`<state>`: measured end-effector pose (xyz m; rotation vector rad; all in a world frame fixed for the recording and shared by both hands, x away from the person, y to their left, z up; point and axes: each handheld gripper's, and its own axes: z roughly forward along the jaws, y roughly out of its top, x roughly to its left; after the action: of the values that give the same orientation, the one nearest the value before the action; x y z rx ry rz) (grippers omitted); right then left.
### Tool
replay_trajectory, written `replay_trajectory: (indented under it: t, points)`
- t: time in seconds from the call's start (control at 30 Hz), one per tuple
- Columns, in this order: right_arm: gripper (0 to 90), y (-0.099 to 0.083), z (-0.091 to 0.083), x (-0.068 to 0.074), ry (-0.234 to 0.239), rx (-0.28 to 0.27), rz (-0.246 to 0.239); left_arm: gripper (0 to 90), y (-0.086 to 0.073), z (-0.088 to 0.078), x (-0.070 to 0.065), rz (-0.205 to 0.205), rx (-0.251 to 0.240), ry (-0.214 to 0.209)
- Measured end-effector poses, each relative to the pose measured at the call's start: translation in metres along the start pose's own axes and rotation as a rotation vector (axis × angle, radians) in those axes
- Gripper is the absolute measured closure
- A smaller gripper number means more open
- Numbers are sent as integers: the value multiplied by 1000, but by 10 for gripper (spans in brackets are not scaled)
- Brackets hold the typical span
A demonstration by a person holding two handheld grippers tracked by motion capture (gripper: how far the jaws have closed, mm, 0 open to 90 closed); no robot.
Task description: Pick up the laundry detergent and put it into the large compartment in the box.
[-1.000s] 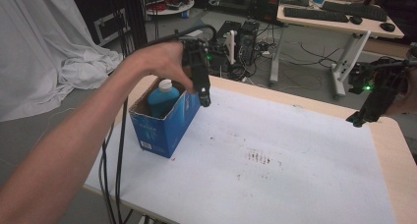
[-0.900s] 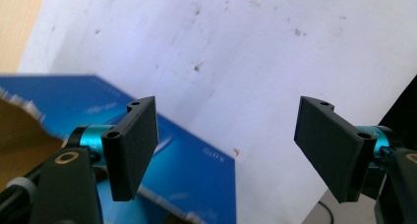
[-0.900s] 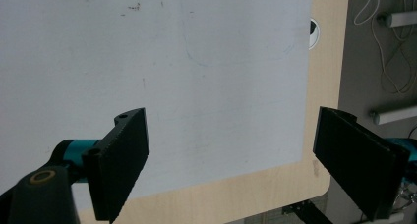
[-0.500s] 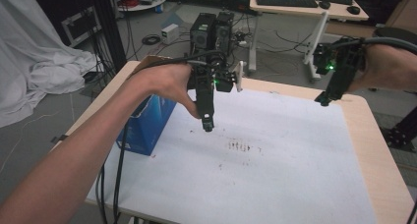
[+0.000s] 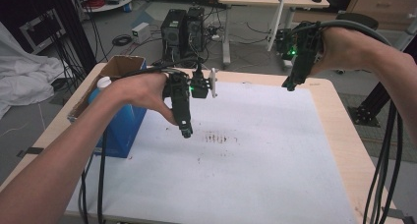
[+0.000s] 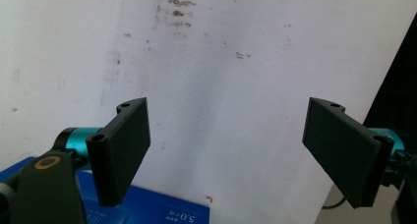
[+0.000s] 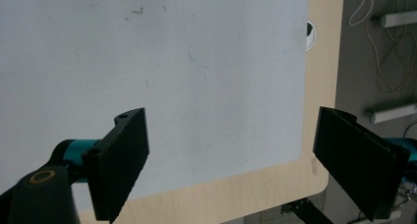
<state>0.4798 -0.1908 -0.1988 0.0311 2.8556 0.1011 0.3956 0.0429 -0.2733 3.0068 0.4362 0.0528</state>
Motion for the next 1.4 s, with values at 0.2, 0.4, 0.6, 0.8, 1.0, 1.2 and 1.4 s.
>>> replay_trajectory:
  t: [0.2,0.4,0.6,0.8,1.0,1.2,1.4]
  points:
    - [129,0,-3,3,-3,0,-2,183,6,7,-4,50,17,-26]
    - [129,0,-4,4,0,-1,2,183,8,9,-7,72,21,-39]
    - [129,1,-5,5,-1,-3,-4,183,8,11,-7,76,32,-36]
    - [129,4,-3,5,0,-4,-13,183,10,13,-8,93,47,-48]
    - [129,4,-5,7,4,-10,-11,183,12,17,-7,97,51,-50]
    - [129,2,-5,6,4,-3,-9,184,14,19,-7,106,59,-56]
    - [129,3,-6,6,2,-11,-11,183,15,19,-8,111,62,-65]
